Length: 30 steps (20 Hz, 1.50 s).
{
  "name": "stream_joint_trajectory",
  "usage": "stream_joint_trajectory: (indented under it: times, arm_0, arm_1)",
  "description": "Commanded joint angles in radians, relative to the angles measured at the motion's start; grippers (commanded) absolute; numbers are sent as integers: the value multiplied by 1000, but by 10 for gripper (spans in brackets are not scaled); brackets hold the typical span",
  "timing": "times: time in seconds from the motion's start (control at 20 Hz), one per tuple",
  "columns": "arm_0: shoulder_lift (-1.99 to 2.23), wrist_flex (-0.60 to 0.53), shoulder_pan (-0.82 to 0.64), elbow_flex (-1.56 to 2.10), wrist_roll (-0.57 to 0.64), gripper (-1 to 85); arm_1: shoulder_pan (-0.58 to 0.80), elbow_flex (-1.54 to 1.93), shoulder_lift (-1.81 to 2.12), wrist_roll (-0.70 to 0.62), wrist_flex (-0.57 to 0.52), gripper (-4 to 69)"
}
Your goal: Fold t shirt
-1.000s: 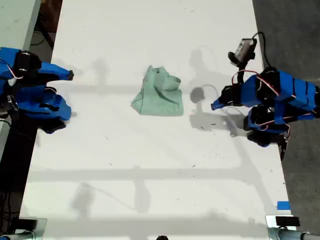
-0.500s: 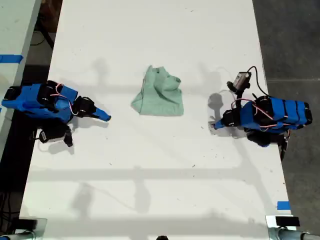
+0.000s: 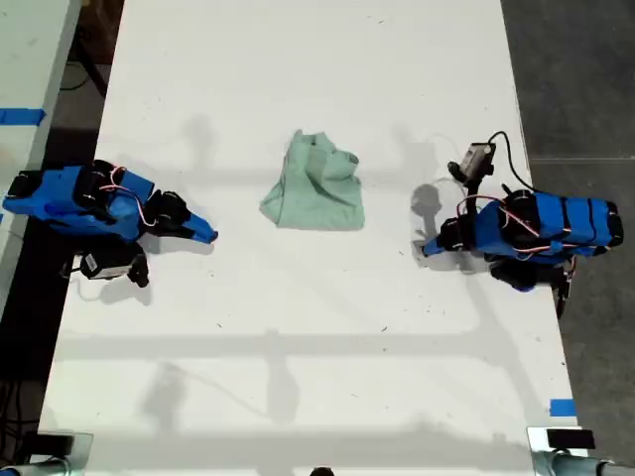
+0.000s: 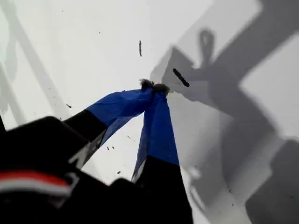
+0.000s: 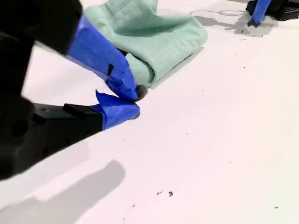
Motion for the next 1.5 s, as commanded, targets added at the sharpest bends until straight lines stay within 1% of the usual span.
stream_joint_trajectory:
  times: [0.0,0.05,0.1,0.15,0.2,0.3,0.35,1.45]
  arm_0:
    - [8,-11,38,9,-14,19]
    - [8,0,55,8,54,63]
    - [8,0,95,0,58,110]
    - [8,0,106,-2,64,120]
    - [8,0,106,-2,64,120]
    - [8,0,84,8,63,121]
    - [8,-2,72,11,64,123]
    - [8,-2,63,9,64,123]
  arm_1:
    - [-8,48,6,215,-48,-1]
    - [-29,52,6,301,-21,1]
    - [-31,52,6,153,-21,8]
    - [-3,52,6,-31,-21,10]
    - [17,52,6,-94,-21,15]
    - [17,52,6,2,-21,16]
    - [17,52,6,-54,-21,16]
    - [15,52,6,-46,-21,20]
